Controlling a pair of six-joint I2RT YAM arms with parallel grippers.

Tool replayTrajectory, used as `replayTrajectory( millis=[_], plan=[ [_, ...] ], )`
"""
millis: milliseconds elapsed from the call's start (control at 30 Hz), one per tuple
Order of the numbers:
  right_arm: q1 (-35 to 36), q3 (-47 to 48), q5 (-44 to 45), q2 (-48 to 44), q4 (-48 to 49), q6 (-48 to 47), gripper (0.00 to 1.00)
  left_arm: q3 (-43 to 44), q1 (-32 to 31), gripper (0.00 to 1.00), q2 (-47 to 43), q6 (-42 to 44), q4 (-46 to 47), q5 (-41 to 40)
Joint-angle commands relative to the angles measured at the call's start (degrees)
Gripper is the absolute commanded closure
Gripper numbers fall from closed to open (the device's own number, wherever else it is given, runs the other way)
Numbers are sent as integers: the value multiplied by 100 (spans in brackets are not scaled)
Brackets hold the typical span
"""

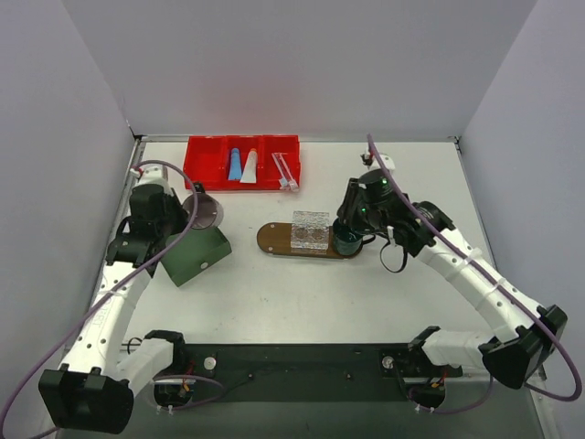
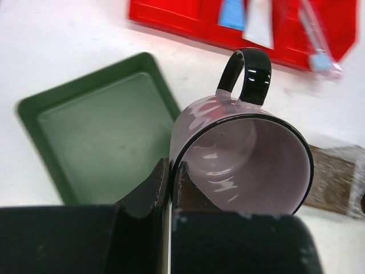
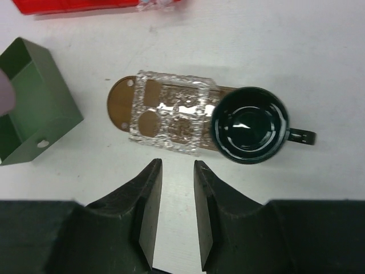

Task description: Prepare toiletry sets of a toothbrush and toothpaste on the tray

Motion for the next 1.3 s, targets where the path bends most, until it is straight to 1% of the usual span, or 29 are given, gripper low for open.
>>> replayTrajectory(
  millis=[0, 67, 100, 200, 267, 400, 567, 833, 1000, 1267],
  plan=[
    [748, 708, 477, 535, 68, 227, 72, -111, -640, 100, -355, -903, 1043, -31],
    [1098, 902, 433, 860, 147, 341, 68, -199, -999, 100, -434, -1184, 1113, -311],
    [1196, 1077, 337, 966, 270, 359, 64, -356, -1132, 100, -539, -1376, 1166, -400],
    [1512, 1386, 91, 1440, 385, 464, 58, -559, -1589, 100, -680, -1649, 1394, -742],
    [1636, 1755, 37, 1809, 394, 473, 56, -639, -1870, 100, -698, -1712, 1412, -892],
    [1883, 2256, 107, 2328, 315, 420, 52, -788, -2169, 100, -716, -1896, 1500, -1086],
    [2050, 2573, 274, 2742, 210, 412, 51, -999, -2398, 100, -821, -2063, 1632, -1218],
    [2226, 2907, 476, 3173, 25, 315, 51, -982, -2802, 100, -690, -2108, 1676, -1543],
    [2252, 3030, 871, 3462, -282, 359, 52, -973, -2891, 100, -663, -2081, 1729, -1631],
    [2366, 3417, 1188, 3920, -493, 359, 54, -938, -3023, 100, -540, -2108, 1746, -1684]
  ],
)
